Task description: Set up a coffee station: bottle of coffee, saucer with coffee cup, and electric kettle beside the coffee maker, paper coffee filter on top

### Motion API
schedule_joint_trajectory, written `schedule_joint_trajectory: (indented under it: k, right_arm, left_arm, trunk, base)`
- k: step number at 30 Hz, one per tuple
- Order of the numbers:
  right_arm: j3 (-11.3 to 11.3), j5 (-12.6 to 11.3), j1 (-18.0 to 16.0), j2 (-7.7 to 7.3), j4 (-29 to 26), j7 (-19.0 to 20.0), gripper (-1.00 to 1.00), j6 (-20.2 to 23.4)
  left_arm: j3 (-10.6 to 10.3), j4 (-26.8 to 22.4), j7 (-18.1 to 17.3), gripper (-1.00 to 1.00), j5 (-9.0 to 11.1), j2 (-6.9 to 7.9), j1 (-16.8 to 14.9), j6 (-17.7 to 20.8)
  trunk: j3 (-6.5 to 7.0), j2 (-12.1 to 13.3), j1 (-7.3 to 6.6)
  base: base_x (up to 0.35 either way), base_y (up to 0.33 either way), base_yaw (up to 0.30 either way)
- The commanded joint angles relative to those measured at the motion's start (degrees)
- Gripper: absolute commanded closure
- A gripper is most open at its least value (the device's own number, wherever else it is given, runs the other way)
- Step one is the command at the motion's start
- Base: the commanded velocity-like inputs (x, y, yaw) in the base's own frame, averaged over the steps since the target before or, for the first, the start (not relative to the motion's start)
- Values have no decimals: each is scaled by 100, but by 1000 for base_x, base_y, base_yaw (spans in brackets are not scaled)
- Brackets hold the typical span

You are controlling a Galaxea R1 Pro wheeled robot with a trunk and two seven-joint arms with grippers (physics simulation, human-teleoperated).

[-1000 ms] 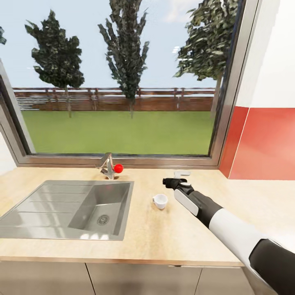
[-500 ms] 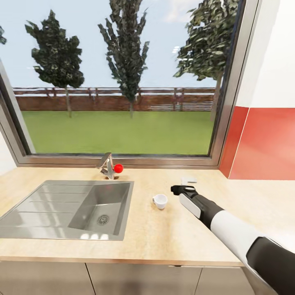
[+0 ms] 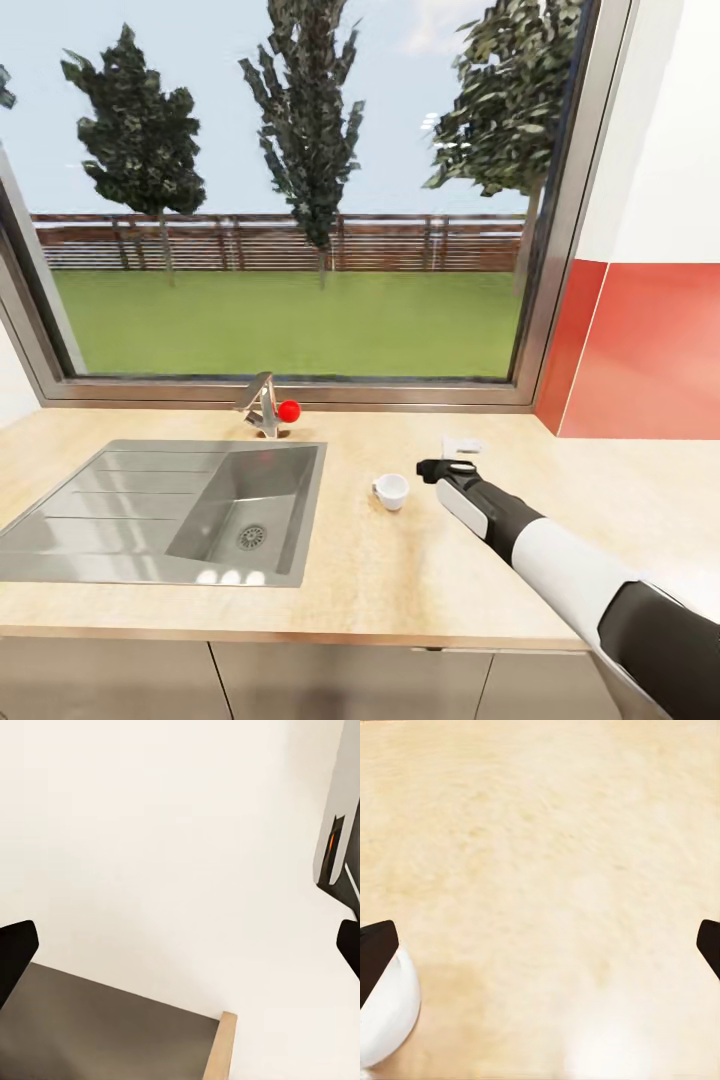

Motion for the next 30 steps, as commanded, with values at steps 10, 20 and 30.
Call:
schedule_joint_trajectory:
  k: [10,20,30]
  right_arm:
    - [146,-30,18,34,-16,-39,-100,21]
    - [155,-32,42,112,-11,73,-100,18]
    - [154,-37,160,180,-5,82,-100,16]
  left_arm:
    - [25,-3,5,-100,-49,-3,-1,18]
    - [25,-2,5,-100,-47,-3,-2,18]
    - [25,-2,5,-100,-42,-3,-1,18]
  trunk:
    - [-11,-11,3]
    - [-11,-11,3]
    - [-11,-11,3]
  base:
    - [0,0,0]
    - [0,0,0]
    - [0,0,0]
